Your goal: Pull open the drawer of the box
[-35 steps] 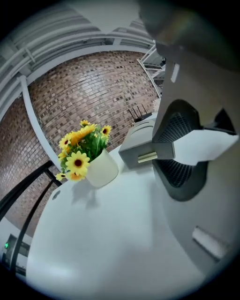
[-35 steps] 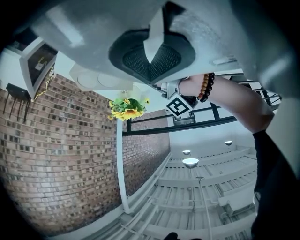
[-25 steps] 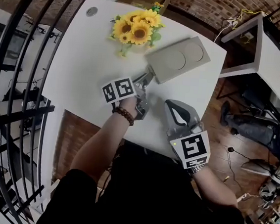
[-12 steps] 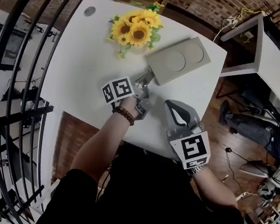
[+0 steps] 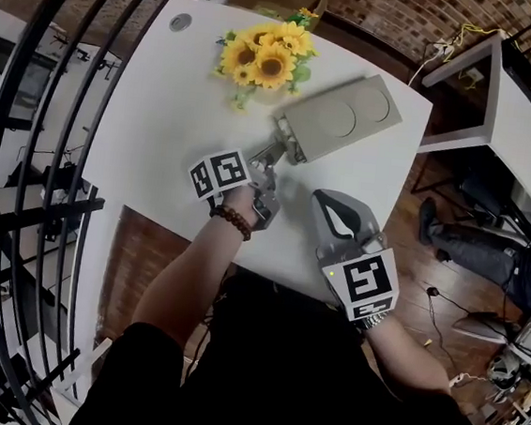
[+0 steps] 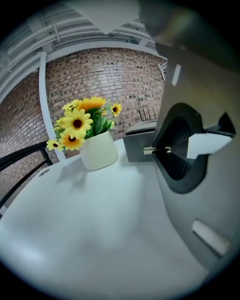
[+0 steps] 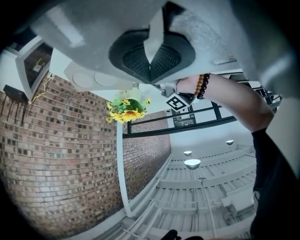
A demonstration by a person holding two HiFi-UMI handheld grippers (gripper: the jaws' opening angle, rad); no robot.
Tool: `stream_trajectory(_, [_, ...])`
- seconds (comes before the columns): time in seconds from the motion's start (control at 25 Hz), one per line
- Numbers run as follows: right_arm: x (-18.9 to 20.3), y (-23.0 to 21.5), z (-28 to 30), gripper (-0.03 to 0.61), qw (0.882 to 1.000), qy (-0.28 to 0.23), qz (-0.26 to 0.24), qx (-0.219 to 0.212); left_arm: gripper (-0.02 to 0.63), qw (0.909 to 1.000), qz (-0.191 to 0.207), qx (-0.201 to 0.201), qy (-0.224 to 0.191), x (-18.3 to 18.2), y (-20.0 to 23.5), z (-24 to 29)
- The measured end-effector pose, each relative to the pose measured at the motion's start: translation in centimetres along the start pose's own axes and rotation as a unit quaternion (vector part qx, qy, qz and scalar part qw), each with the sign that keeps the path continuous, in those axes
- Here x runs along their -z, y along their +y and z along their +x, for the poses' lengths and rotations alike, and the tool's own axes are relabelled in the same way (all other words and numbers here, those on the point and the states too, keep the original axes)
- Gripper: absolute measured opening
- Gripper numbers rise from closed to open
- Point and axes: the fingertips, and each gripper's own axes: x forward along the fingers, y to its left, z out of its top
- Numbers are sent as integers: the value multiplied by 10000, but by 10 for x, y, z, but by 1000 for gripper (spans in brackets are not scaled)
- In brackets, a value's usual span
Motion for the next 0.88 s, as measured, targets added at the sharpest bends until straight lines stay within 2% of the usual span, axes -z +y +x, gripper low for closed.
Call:
stream_trajectory(0.44, [-6, 29, -7, -8, 9993, -95, -247, -265, 52, 9984, -54, -343, -437, -13, 32, -66])
stream_trajectory(0.88, [-14, 73, -6, -8, 9970, -194, -519, -534, 48, 9930, -112, -659, -969, -32, 70, -136])
